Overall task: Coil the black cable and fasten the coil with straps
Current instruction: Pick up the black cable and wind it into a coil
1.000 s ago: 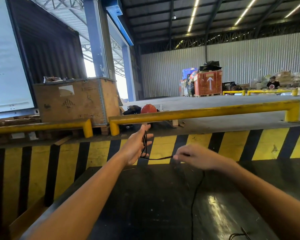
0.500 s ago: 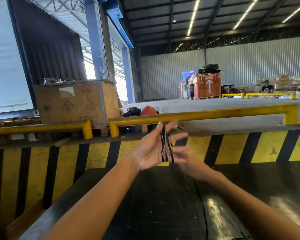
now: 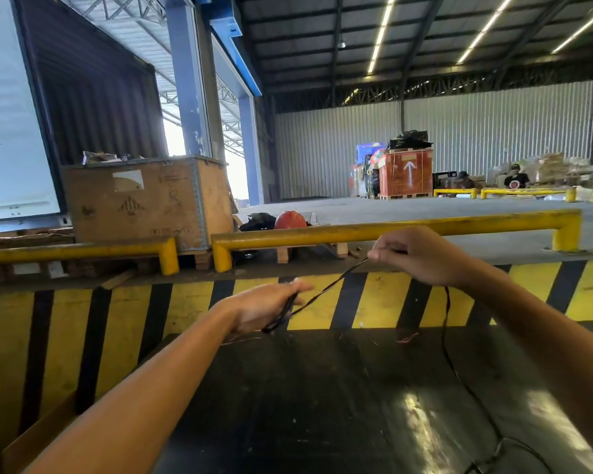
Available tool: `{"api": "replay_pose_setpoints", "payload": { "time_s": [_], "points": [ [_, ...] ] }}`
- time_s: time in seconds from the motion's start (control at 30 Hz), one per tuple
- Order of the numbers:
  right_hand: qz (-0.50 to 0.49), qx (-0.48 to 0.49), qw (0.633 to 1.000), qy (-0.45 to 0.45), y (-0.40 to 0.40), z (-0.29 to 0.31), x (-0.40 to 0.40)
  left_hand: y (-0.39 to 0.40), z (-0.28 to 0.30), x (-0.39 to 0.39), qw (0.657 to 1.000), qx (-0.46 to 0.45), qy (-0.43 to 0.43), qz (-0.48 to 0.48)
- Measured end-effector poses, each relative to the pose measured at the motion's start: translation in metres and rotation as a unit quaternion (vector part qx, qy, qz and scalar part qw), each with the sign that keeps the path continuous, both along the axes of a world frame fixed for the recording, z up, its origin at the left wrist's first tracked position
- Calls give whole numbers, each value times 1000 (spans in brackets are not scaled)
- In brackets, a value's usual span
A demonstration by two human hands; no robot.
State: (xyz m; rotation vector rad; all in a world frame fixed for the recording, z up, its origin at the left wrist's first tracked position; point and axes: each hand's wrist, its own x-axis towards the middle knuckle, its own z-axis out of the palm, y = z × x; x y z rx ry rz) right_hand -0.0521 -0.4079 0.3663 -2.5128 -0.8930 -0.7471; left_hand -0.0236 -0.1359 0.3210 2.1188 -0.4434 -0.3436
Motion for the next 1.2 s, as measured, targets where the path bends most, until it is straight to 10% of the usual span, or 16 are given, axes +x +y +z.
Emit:
{"api": "replay_pose_setpoints", "payload": {
  "time_s": [0.1, 0.3, 0.47, 0.67, 0.9, 1.07, 1.2],
  "points": [
    [-35, 50, 996, -62, 2, 3, 13, -13, 0, -14, 987, 12, 126, -101],
    [-49, 127, 991, 17, 18, -48, 32, -37, 23, -33, 881, -302, 206, -300],
    [70, -3, 985, 158, 58, -96, -13, -41, 59, -38, 860, -488, 52, -139],
    [84, -117, 985, 99, 40, -55, -27, -18, 45, -10, 967, -221, -121, 26],
    [-7, 4, 999, -47, -14, 5, 4, -18, 14, -20, 988, 112, 55, -92],
    [-77, 87, 993, 5, -8, -37, 18, -27, 19, -28, 926, -171, 211, -264],
    [-34, -8, 991, 130, 26, -92, 1, -36, 38, -30, 864, -400, 170, -254]
  ]
}}
